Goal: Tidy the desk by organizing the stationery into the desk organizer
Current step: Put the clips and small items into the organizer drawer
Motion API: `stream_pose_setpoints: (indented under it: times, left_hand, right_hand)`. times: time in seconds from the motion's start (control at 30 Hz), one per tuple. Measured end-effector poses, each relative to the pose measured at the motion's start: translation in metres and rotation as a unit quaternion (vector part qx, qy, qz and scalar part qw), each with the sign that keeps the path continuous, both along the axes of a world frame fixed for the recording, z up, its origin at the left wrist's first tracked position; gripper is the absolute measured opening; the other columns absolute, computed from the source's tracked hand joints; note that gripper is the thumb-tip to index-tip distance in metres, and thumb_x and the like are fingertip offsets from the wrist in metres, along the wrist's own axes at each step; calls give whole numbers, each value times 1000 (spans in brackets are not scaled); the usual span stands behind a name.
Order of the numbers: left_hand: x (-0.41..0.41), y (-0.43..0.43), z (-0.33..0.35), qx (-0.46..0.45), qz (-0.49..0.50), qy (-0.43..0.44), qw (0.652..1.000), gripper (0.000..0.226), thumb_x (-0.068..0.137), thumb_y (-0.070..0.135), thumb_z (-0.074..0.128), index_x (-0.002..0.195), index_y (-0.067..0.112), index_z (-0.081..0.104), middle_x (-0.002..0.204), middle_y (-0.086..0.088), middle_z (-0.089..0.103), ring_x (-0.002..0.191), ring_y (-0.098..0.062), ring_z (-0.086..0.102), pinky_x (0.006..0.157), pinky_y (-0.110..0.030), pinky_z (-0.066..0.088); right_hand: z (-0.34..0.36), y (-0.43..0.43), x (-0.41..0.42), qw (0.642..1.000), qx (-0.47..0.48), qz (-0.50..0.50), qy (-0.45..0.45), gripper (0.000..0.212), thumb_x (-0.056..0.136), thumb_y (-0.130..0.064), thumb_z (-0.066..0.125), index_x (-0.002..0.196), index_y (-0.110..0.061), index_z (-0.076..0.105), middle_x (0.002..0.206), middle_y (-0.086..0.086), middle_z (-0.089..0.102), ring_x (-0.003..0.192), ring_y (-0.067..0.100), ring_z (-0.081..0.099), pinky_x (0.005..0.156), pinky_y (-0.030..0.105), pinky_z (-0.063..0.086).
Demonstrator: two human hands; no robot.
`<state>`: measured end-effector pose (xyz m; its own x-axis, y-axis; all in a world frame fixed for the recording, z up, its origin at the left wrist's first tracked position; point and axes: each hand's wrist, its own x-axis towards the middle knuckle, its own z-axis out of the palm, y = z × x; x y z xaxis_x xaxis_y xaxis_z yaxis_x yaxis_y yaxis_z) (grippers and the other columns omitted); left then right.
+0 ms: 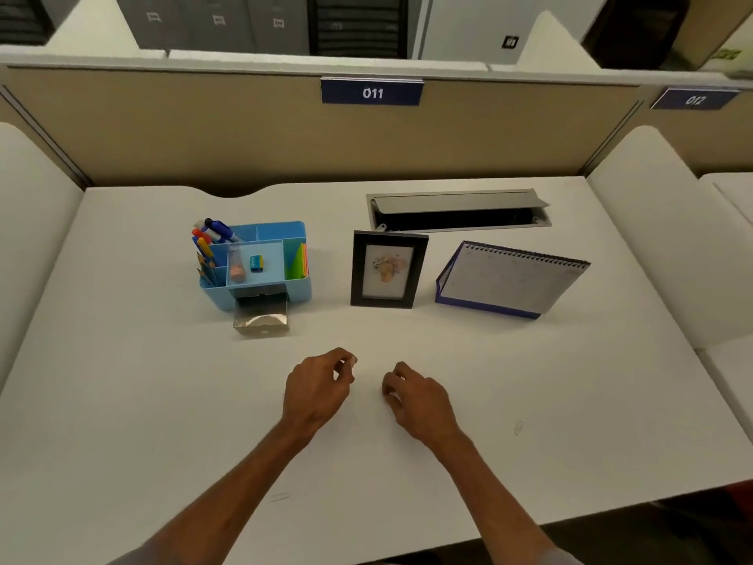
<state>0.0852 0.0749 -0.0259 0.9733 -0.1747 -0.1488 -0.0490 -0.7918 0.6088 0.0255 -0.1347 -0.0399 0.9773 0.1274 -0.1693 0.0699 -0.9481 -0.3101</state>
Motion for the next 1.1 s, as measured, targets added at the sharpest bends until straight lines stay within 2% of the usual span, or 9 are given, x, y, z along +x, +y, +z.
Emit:
stream_pose_setpoints:
  times: [0.1,0.27,0.37,0.43,0.5,0.6,0.77,0.9,1.1]
  left_hand:
    - [-8,-11,0,-5,-29,9,1000,23,106,44,57,116,32,74,100,17,78,85,-6,70,82,-19,55]
    - [-17,-30,-6,-11,-96,41,994,23,104,41,60,125,38,70,120,22,71,109,-1,66,94,-17,46]
    - [-18,-40,-8,-29,-106,85,990,21,101,42,64,121,42,69,111,29,69,96,5,66,95,-23,55]
    - [-20,-46,-8,-55,-96,117,987,15,100,44,66,114,41,71,106,27,73,76,4,70,85,-27,60]
    - [-22,-48,-7,-96,-67,138,983,13,99,45,68,109,38,73,103,19,75,64,-5,73,70,-29,62]
    - [-20,-44,0,-175,-2,166,970,15,97,40,74,103,26,75,98,6,77,65,-17,76,56,-28,60]
    - [-11,-22,9,-287,87,226,927,23,95,35,76,106,14,77,91,-2,81,78,-25,78,70,-39,67]
    - [-3,0,17,-322,120,233,910,18,97,29,74,107,15,78,93,-3,81,86,-25,78,74,-36,67]
    - [29,47,25,-298,302,88,901,21,98,32,73,110,14,74,96,-4,78,81,-21,77,66,-30,65]
  right_hand:
    - [2,-3,1,1000,0,2,10,11,100,-29,61,109,-22,62,111,-4,59,79,19,60,66,32,50]
    - [2,-3,-7,1000,15,8,23,16,103,-33,53,110,-19,58,108,-1,62,82,24,63,67,33,44]
    - [4,-5,-9,994,86,-52,41,16,100,-37,54,108,-24,59,106,-7,66,88,19,66,74,36,54]
    - [4,-9,-8,989,114,-82,54,16,98,-39,56,106,-25,60,104,-8,68,89,17,66,76,36,55]
    - [4,-11,-5,982,145,-103,59,15,98,-42,58,102,-28,61,102,-9,69,88,14,66,77,36,57]
    - [9,-8,3,972,195,-121,56,16,97,-47,63,99,-31,63,100,-13,71,84,9,65,74,31,57]
    - [23,10,20,950,264,-160,44,14,94,-44,73,101,-34,65,96,-17,71,78,5,65,68,17,50]
    - [27,32,34,934,309,-171,44,17,92,-49,73,100,-36,64,94,-20,71,79,7,68,71,27,59]
    - [15,62,43,922,335,-185,63,11,96,-42,72,103,-39,63,96,-21,69,81,11,71,77,38,64]
